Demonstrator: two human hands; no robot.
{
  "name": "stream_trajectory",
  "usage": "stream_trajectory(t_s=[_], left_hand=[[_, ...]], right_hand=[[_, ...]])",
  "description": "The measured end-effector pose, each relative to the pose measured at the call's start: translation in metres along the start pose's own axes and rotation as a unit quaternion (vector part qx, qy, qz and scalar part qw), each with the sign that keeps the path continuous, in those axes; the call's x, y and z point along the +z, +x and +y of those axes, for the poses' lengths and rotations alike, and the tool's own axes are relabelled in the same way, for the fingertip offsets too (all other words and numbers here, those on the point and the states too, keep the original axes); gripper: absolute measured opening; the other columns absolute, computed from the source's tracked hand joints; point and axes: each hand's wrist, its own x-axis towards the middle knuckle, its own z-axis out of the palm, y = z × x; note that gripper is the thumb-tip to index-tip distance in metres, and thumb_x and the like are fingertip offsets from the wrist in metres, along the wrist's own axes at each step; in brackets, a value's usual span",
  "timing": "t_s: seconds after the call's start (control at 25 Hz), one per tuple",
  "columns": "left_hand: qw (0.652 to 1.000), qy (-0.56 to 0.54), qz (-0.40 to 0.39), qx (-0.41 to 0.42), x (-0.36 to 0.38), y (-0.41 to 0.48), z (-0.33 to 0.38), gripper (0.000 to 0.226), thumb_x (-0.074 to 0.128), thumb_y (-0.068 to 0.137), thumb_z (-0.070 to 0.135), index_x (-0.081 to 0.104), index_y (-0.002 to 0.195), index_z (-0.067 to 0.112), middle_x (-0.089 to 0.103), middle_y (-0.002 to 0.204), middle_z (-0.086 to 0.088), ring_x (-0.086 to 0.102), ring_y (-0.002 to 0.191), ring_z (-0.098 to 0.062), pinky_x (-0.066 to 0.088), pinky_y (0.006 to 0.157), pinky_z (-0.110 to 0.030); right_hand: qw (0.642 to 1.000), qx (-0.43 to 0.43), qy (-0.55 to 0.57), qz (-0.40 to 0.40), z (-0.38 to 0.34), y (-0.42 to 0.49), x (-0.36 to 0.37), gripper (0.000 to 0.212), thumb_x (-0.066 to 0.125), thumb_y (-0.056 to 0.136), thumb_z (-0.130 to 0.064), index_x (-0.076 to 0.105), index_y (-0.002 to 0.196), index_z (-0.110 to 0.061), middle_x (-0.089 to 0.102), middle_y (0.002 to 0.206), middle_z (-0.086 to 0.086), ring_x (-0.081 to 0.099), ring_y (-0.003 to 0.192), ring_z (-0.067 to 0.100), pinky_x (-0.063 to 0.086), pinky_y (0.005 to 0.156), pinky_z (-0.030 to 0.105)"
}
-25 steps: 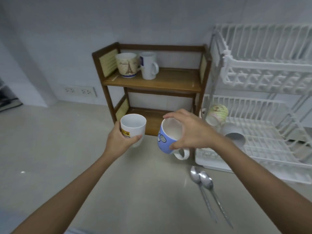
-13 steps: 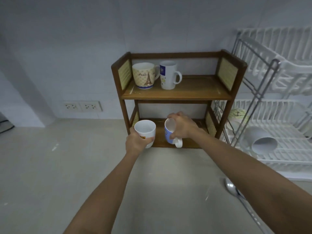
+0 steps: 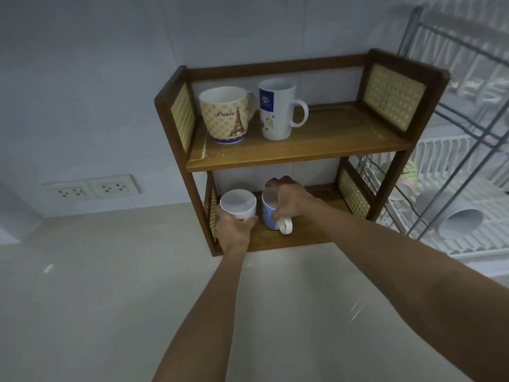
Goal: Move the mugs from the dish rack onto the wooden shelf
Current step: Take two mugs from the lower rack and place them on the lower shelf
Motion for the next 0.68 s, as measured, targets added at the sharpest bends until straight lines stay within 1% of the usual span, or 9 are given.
stream_trajectory(t_s=[0.28,0.52,0.6,0.68], left_hand=[[0.999,-0.01,-0.016,-0.032,0.009,0.01,-0.013,0.092,0.084,0.068,0.03,0.029,0.139,0.009,0.052,0.136,-0.015,0.048,0.124,-0.034,0.042,0.102,-0.041],[0.999,-0.004,-0.023,-0.038,0.009,0.011,-0.016,0.097,0.084,0.068,0.031,0.025,0.143,0.011,0.048,0.14,-0.014,0.045,0.127,-0.034,0.04,0.106,-0.043],[0.999,-0.003,-0.025,-0.039,0.007,0.009,-0.015,0.098,0.084,0.068,0.03,0.025,0.144,0.011,0.048,0.14,-0.014,0.045,0.128,-0.035,0.039,0.106,-0.044],[0.999,0.005,-0.017,-0.033,0.003,0.003,-0.011,0.098,0.082,0.07,0.029,0.023,0.146,0.01,0.046,0.143,-0.014,0.044,0.13,-0.035,0.039,0.105,-0.045]], right_hand=[[1.0,-0.003,0.001,-0.022,0.003,0.009,0.006,0.095,0.087,0.06,-0.02,0.036,0.141,-0.02,0.043,0.133,0.012,0.049,0.116,0.03,0.053,0.088,0.039],[0.999,-0.013,-0.028,-0.03,0.001,0.011,0.007,0.094,0.085,0.065,-0.019,0.032,0.143,-0.019,0.04,0.139,0.014,0.046,0.123,0.033,0.049,0.095,0.043],[0.998,-0.014,-0.055,-0.041,0.001,0.01,0.009,0.093,0.081,0.07,-0.019,0.027,0.146,-0.02,0.034,0.146,0.014,0.04,0.13,0.036,0.045,0.101,0.044],[0.996,0.001,-0.068,-0.056,-0.001,0.008,0.011,0.092,0.076,0.078,-0.019,0.019,0.15,-0.022,0.017,0.158,0.013,0.026,0.14,0.041,0.037,0.109,0.047]])
